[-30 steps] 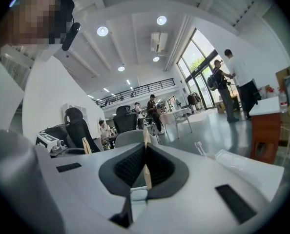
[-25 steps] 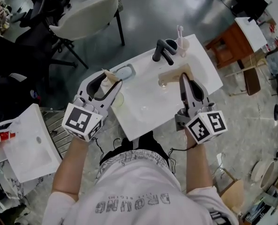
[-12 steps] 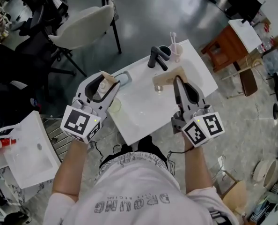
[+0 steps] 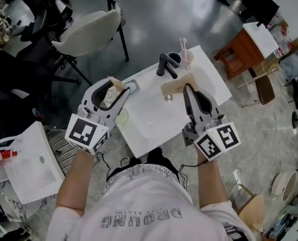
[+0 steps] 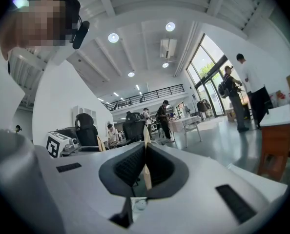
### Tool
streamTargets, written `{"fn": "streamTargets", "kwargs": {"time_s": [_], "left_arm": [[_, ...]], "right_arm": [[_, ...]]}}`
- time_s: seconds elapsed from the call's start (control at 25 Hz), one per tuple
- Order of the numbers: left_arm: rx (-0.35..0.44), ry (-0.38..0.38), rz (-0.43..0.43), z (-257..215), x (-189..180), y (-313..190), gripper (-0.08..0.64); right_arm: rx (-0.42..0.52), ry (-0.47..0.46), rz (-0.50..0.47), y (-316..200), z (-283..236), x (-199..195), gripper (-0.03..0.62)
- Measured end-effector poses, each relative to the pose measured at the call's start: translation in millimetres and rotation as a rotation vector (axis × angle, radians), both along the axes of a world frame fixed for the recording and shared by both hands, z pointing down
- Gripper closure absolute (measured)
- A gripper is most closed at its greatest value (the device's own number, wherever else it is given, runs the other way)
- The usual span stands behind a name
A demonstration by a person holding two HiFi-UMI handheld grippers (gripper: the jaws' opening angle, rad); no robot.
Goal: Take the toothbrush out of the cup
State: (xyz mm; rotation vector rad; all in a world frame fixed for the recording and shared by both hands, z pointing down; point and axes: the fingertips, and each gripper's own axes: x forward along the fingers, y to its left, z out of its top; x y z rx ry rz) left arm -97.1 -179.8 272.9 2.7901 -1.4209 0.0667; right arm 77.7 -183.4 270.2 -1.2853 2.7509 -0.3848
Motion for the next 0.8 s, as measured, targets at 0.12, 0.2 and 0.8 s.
{"fn": "streamTargets", "kwargs": {"time_s": [0.12, 0.2, 0.8], "left_arm": [[-0.004, 0.002, -0.001, -1, 1, -1, 0.353], [-0.004, 0.004, -0.002, 0, 1, -1, 0.353], [-0.012, 0.011, -0.002, 5, -1, -2, 0.354]], "right_arm": [[-0.001, 0.000, -0.008, 1, 0, -2, 0.583], [-0.002, 0.000, -0.012, 1, 0, -3, 0.583], [-0.011, 0.005, -0.033, 1, 7, -13, 0.583]]}}
